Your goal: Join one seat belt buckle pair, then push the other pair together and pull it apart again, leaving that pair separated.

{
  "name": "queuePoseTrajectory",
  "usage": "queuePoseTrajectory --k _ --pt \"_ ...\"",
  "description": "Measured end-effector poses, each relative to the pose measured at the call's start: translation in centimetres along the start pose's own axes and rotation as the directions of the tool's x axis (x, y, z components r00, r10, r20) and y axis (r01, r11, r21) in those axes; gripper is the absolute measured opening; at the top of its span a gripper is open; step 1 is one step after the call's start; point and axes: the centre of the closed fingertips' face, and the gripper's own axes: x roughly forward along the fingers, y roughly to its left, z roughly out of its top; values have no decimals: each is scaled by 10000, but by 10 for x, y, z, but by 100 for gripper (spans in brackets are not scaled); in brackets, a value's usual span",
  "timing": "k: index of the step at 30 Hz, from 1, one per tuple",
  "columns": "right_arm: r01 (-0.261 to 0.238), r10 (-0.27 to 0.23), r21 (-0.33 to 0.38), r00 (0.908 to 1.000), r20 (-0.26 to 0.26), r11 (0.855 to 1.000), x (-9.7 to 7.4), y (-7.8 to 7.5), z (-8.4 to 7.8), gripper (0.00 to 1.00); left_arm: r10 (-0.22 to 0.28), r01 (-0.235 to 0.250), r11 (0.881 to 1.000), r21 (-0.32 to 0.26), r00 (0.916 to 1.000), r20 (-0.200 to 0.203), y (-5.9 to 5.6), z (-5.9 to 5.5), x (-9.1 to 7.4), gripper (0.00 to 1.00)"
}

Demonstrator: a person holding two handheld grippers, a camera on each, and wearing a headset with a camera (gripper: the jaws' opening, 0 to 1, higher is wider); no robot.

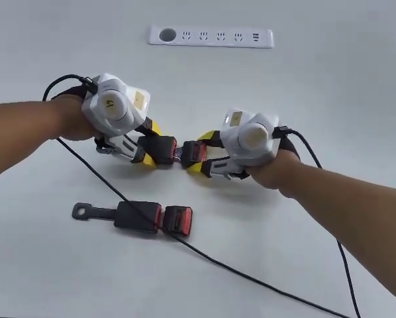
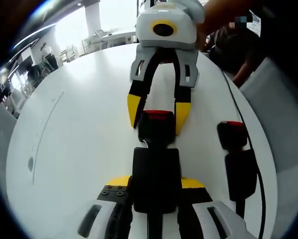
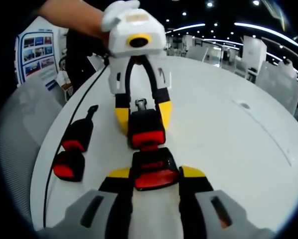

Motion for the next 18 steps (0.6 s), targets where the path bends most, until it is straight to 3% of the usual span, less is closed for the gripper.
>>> queuePoseTrajectory --k 12,18 --pt "-116 113 -183 9998 -167 9998 -6 -1 -6 35 132 -130 9997 -223 9998 124 1 -1 -1 35" --pt "-27 26 -64 9999 -169 10000 -18 -3 -15 35 144 -139 9995 -274 9998 157 0 -1 -1 35"
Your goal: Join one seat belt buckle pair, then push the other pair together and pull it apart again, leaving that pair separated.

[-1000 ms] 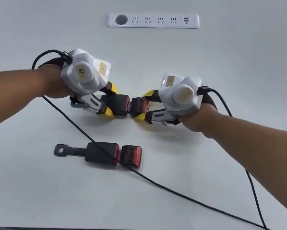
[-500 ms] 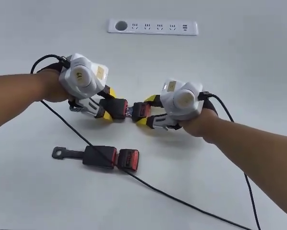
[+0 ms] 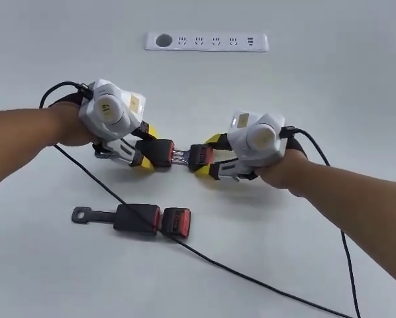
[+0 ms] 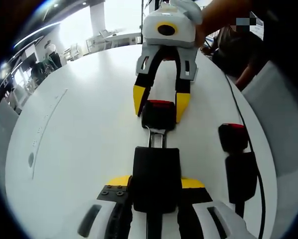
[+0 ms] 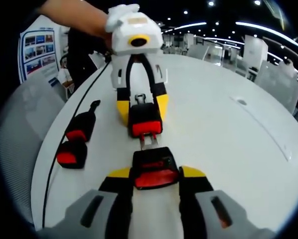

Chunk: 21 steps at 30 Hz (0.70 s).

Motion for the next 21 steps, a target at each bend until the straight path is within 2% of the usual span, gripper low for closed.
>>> queuePoseTrajectory --k 8,15,21 --pt "25 -25 23 10000 -75 10000 -18 -2 -16 35 52 -51 9999 -107 10000 18 -1 0 0 35" --pt "3 -2 129 10000 -85 9999 -38 2 -28 35 68 -68 9999 -135 10000 13 -1 0 0 35" --pt "167 -166 254 9998 -66 9995 -53 1 -38 35 66 -66 9999 -158 10000 -6 -1 0 -1 35"
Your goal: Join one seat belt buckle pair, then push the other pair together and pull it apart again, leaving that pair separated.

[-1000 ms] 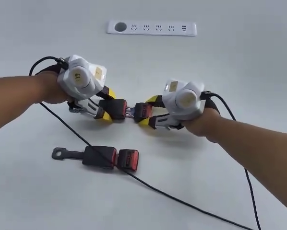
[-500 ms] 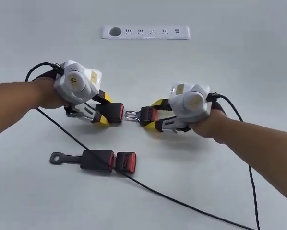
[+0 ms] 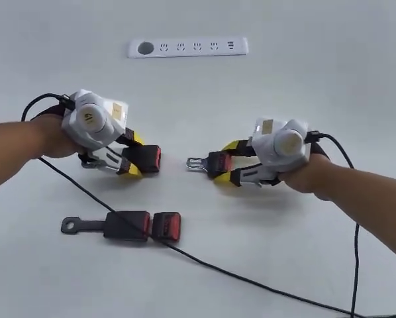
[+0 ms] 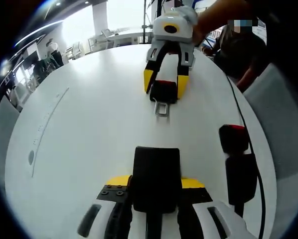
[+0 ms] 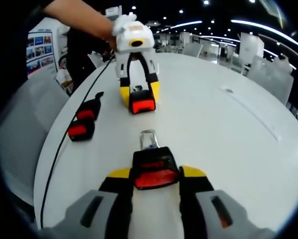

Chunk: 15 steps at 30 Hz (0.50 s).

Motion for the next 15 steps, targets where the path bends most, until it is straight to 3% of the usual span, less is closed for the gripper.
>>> queuePoseTrajectory --k 15 --pt "101 -98 243 9999 -114 9997 -30 -7 -22 36 -38 39 10000 37 9999 -147 0 1 0 35"
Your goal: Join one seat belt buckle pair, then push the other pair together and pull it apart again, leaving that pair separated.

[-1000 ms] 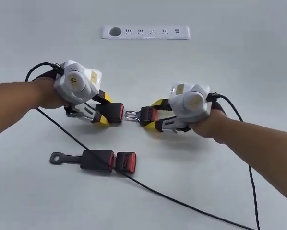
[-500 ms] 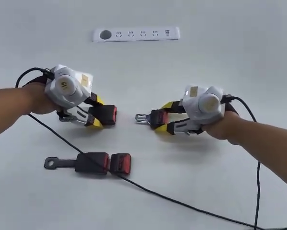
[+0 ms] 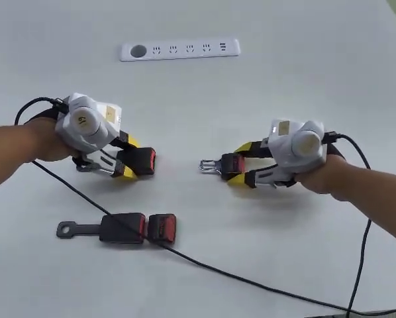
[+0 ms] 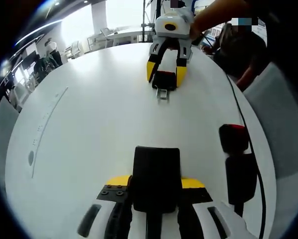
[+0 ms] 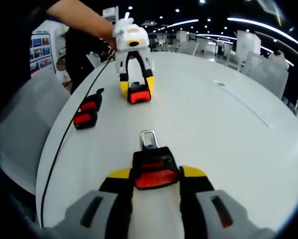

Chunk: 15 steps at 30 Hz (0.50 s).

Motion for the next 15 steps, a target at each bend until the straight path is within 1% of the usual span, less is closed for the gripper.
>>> queuePoseTrajectory --k 4,9,13,15 --pt "77 -78 -72 9999 -107 9999 -5 -1 -2 36 -5 5 10000 30 10000 -39 0 0 0 35" --pt "213 -212 78 9997 -101 9997 -9 -5 -6 36 13 -13 10000 13 10000 -67 1 0 0 35" --pt "194 -194 109 9998 -65 9998 -11 -5 -8 37 7 -6 9999 111 9999 -108 0 1 0 35" --pt "155 -154 28 9997 -167 9999 -12 -5 -8 37 2 -1 10000 78 9999 -110 0 1 0 36"
